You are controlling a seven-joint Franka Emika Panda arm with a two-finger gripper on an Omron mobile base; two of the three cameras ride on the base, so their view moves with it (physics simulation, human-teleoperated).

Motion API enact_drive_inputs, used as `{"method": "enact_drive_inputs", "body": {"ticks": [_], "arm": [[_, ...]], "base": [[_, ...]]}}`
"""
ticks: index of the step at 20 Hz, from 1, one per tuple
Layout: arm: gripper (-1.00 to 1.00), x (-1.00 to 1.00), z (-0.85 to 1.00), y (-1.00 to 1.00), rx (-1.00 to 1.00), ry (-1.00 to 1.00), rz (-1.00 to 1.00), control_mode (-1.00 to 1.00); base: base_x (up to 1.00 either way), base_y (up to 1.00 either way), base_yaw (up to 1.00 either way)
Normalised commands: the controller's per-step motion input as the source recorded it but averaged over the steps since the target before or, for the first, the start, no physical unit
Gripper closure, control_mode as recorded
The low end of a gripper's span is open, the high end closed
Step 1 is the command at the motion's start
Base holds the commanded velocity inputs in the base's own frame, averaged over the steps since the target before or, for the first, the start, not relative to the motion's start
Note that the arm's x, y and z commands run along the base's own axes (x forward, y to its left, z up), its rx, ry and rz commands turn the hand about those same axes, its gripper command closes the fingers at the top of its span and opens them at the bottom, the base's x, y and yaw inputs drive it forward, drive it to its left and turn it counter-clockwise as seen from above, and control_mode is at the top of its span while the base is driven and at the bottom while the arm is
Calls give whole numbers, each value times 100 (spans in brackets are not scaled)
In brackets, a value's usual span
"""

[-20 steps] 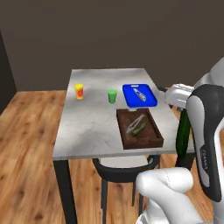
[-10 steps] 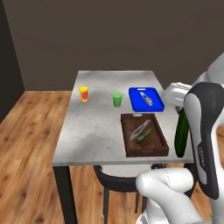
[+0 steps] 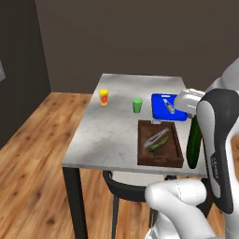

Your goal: Gather the cucumber and squash from the fridge and place them on a tray on the dining counter. Then gather the steak and chicken drumstick from the fridge and place them on the other tray.

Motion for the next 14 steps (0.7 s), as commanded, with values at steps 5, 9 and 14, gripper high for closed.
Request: {"method": "enact_drive_inputs", "body": {"ticks": [5, 9, 14], "arm": [[100, 0, 0, 0, 0, 0, 0, 100], [100, 0, 0, 0, 0, 0, 0, 100], [100, 40, -1, -2, 0, 10, 0, -100]], "base": [[83, -23, 19], [96, -13, 8], [60, -2, 0]]}}
